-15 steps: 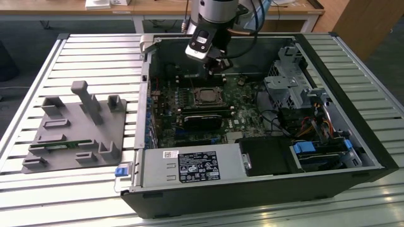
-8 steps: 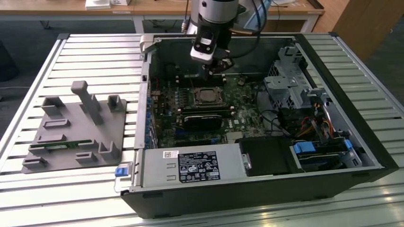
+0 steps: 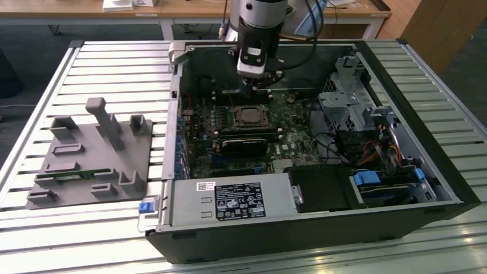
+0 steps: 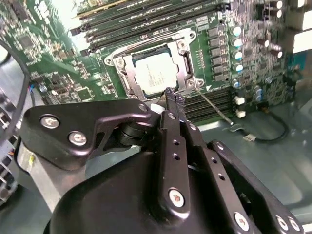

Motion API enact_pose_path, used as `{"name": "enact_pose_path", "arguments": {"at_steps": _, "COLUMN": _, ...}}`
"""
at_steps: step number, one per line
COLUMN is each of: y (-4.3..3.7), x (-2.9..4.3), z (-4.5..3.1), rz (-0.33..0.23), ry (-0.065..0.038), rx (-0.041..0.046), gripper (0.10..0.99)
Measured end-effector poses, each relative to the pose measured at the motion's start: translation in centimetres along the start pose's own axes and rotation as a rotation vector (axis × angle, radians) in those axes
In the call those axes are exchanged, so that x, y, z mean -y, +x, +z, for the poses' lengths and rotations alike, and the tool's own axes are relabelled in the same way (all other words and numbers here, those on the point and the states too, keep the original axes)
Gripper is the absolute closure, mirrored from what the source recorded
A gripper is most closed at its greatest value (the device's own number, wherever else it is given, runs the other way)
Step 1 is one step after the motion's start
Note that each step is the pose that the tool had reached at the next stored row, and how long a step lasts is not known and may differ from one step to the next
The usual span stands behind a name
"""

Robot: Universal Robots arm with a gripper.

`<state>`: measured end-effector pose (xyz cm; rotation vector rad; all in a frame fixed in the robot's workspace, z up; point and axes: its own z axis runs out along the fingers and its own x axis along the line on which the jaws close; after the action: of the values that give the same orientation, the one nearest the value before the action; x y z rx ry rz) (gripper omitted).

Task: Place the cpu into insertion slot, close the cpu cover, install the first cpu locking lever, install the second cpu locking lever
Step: 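Install the first cpu locking lever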

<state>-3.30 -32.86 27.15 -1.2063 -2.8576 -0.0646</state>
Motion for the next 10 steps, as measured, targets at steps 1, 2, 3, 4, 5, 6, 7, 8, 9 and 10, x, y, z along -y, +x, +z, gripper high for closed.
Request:
{"name": "enact_pose_path", "arguments": {"at_steps": 1, "y": 0.0, "x": 0.0, "z": 0.0, "rz": -0.018, "ry": 0.001, "rx": -0.0005, "gripper": 0.976}}
{"name": "enact_pose_path", "arguments": {"at_steps": 2, "y": 0.0, "x": 0.0, "z": 0.01, "rz": -0.036, "ry": 0.002, "rx": -0.0008, "gripper": 0.976}}
{"name": "enact_pose_path", "arguments": {"at_steps": 3, "y": 0.0, "x": 0.0, "z": 0.01, "rz": -0.054, "ry": 0.003, "rx": -0.0013, "gripper": 0.976}}
{"name": "enact_pose_path", "arguments": {"at_steps": 4, "y": 0.0, "x": 0.0, "z": 0.02, "rz": -0.072, "ry": 0.004, "rx": -0.0017, "gripper": 0.976}}
{"name": "enact_pose_path", "arguments": {"at_steps": 5, "y": 0.0, "x": 0.0, "z": 0.02, "rz": -0.091, "ry": 0.005, "rx": -0.0021, "gripper": 0.976}}
{"name": "enact_pose_path", "arguments": {"at_steps": 6, "y": 0.0, "x": 0.0, "z": 0.03, "rz": -0.11, "ry": 0.006, "rx": -0.0025, "gripper": 0.976}}
{"name": "enact_pose_path", "arguments": {"at_steps": 7, "y": 0.0, "x": 0.0, "z": 0.03, "rz": -0.127, "ry": 0.007, "rx": -0.003, "gripper": 0.976}}
{"name": "enact_pose_path", "arguments": {"at_steps": 8, "y": 0.0, "x": 0.0, "z": 0.03, "rz": -0.145, "ry": 0.008, "rx": -0.0034, "gripper": 0.976}}
{"name": "enact_pose_path", "arguments": {"at_steps": 9, "y": 0.0, "x": 0.0, "z": 0.03, "rz": -0.163, "ry": 0.008, "rx": -0.0037, "gripper": 0.976}}
{"name": "enact_pose_path", "arguments": {"at_steps": 10, "y": 0.0, "x": 0.0, "z": 0.04, "rz": -0.181, "ry": 0.009, "rx": -0.004, "gripper": 0.976}}
